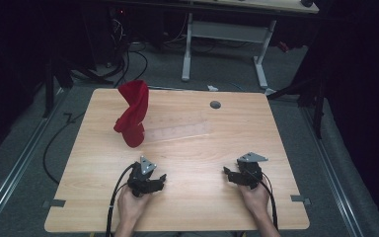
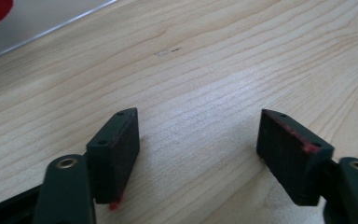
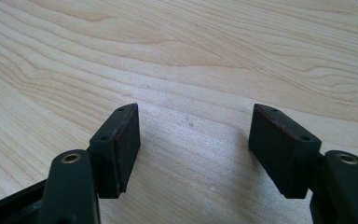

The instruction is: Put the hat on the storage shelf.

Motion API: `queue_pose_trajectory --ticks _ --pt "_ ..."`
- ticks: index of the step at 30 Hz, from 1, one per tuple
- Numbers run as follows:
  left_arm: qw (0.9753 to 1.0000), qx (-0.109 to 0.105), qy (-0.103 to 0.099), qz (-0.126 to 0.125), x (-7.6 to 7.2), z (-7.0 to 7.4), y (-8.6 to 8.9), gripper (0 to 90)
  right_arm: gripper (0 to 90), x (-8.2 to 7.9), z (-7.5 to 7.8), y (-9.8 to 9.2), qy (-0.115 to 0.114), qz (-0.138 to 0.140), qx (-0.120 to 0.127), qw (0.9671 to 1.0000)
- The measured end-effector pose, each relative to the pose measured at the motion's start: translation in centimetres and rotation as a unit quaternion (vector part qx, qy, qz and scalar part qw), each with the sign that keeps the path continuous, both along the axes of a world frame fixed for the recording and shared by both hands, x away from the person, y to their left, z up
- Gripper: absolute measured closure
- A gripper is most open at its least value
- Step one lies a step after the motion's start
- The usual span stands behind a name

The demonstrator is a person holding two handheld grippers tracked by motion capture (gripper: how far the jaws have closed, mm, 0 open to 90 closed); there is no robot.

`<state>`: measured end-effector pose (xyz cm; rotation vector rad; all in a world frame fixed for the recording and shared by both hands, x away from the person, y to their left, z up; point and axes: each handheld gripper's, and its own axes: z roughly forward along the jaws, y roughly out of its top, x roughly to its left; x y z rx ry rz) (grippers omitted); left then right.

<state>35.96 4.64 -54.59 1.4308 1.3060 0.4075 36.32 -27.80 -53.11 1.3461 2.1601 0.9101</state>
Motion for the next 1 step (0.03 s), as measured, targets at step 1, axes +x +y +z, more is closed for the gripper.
queue_pose_trajectory --ticks 1 --pt "1.0000 -0.001 0.000 -0.001 -0.01 0.00 0.00 28.4 34.0 0.00 0.00 0.00 0.000 0.000 0.000 1.0000"
